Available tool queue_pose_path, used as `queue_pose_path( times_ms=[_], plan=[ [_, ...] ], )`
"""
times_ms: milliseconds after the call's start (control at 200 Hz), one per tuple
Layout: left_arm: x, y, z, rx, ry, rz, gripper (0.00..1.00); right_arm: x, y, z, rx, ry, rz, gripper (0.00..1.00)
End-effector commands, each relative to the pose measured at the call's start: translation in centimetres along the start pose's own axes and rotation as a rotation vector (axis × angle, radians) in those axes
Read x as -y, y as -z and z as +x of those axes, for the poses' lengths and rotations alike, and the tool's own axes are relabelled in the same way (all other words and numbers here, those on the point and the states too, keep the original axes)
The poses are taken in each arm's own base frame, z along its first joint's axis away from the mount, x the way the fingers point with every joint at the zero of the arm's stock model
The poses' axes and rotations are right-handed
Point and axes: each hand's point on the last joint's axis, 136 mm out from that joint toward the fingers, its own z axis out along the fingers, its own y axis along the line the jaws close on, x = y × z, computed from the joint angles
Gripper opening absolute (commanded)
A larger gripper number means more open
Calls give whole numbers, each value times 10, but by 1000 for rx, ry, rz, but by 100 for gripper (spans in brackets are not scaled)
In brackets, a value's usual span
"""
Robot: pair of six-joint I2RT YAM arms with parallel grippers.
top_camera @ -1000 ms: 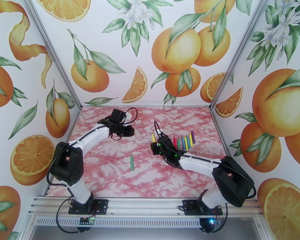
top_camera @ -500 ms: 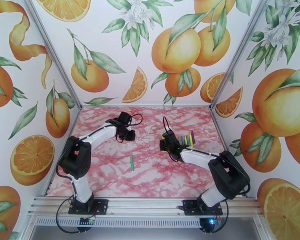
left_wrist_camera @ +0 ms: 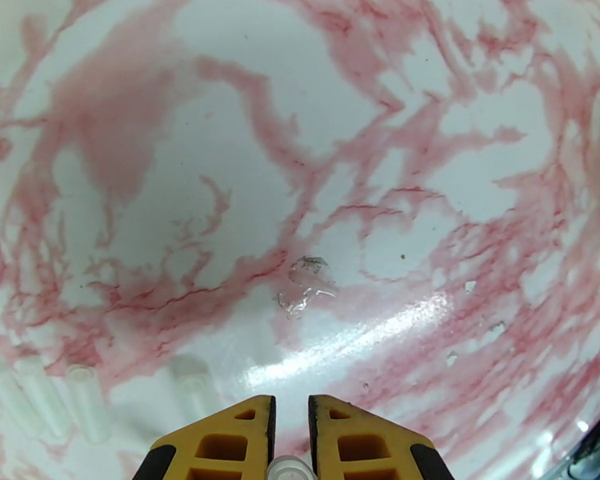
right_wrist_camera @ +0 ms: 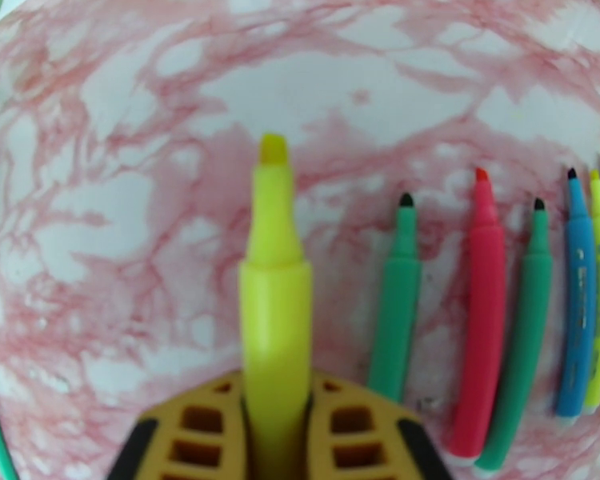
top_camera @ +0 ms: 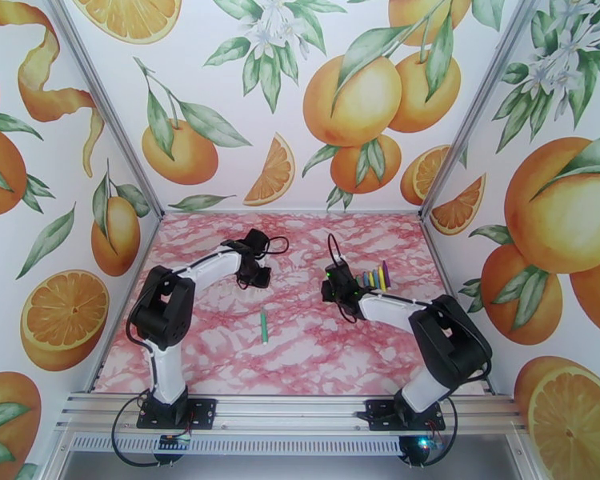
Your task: Open the pen caps
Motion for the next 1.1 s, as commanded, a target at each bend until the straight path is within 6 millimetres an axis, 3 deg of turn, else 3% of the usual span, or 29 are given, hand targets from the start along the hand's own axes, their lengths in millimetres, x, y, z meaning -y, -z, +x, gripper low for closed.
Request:
queue_pose_path(
  times_ms=[0, 666, 1096],
  plan=[
    [-1, 0, -6, 1, -22, -27, 6, 6, -1, -8, 12, -13, 42, 4],
    [-7, -20, 5, -51, -37, -83, 17, 15, -4, -3, -3, -12, 77, 12],
    [-10, -24, 8, -67, -45, -101, 22, 21, -5, -1, -18, -4, 116, 18]
  ],
)
